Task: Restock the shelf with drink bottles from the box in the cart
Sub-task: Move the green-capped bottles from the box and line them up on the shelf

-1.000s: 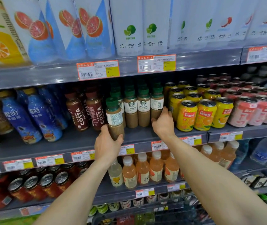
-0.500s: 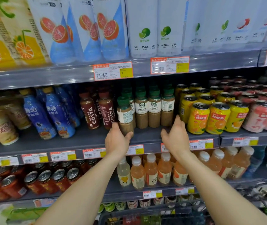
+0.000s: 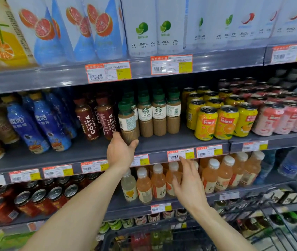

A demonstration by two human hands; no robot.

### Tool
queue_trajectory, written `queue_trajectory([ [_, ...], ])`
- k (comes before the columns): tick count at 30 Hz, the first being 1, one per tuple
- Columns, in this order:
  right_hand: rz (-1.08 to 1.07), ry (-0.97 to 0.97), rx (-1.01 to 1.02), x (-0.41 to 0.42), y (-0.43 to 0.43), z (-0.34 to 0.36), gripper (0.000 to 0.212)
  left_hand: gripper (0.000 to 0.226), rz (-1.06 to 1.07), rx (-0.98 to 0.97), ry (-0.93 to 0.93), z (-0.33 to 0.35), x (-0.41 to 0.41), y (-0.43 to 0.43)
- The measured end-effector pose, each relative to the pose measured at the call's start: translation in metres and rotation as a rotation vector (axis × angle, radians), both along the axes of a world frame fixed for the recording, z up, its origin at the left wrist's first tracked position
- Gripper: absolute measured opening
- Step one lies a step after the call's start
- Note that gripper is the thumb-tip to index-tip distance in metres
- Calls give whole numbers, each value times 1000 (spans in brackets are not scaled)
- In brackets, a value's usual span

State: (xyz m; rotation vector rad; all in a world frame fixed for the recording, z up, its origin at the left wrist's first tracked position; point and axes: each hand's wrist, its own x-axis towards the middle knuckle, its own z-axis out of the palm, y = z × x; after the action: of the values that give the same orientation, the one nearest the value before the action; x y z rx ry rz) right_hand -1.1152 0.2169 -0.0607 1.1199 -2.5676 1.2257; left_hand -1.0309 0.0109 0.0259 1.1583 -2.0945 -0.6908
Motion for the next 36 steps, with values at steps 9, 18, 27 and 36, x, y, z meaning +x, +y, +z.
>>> queue_trajectory([
  [9, 11, -65, 189, 12, 21, -45, 62, 65, -115, -45, 153, -17, 25, 8],
  [18, -55, -193, 378, 31, 66, -120, 54, 43, -143, -145, 137, -111, 74, 87],
  [27, -89, -461, 651, 72, 128, -235, 54, 47, -209, 240, -303, -285, 135, 179],
  [36, -123, -772, 850, 119, 153, -368, 57, 52, -285, 554, -673, -444, 161, 240],
])
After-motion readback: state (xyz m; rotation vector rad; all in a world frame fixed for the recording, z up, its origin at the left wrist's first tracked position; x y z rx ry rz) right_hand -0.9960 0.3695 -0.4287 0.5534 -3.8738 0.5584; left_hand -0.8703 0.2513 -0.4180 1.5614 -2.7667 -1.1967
